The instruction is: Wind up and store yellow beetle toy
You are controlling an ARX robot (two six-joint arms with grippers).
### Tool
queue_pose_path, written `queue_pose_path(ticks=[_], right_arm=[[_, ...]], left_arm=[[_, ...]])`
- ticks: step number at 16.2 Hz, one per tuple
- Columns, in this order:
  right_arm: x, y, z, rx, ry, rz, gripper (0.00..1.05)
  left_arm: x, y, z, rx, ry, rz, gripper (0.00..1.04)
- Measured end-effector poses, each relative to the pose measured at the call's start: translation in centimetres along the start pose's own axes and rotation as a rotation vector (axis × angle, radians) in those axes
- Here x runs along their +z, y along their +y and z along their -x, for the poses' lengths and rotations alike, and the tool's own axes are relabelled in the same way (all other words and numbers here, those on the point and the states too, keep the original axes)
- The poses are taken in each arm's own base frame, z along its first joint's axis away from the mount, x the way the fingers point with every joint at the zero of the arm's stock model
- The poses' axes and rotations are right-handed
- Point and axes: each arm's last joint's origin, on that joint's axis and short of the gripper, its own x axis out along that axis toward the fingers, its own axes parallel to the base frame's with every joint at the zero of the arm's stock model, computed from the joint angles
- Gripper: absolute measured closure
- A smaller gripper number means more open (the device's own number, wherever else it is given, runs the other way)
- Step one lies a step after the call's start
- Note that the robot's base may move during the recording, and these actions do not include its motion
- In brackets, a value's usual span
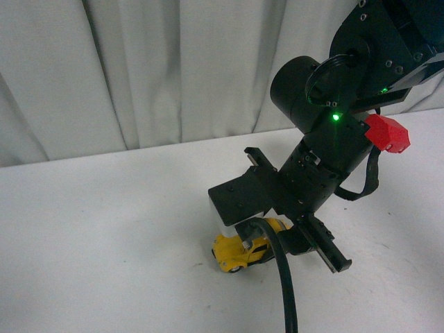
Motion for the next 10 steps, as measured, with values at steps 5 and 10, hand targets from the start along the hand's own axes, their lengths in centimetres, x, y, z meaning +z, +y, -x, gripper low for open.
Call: queue_pose_path(ticks=[5, 10], right_arm=[[-0.9, -0.1, 0.0, -0.008, -0.031, -0.045, 0.62], [-2.2, 0.1, -0.1, -0.037, -0.088, -0.136, 0.62]], left_arm=[[0.0, 0.0, 0.0, 0.000, 0.000, 0.000, 0.07], [0.0, 0.0, 0.0, 0.000, 0.000, 0.000, 0.07]])
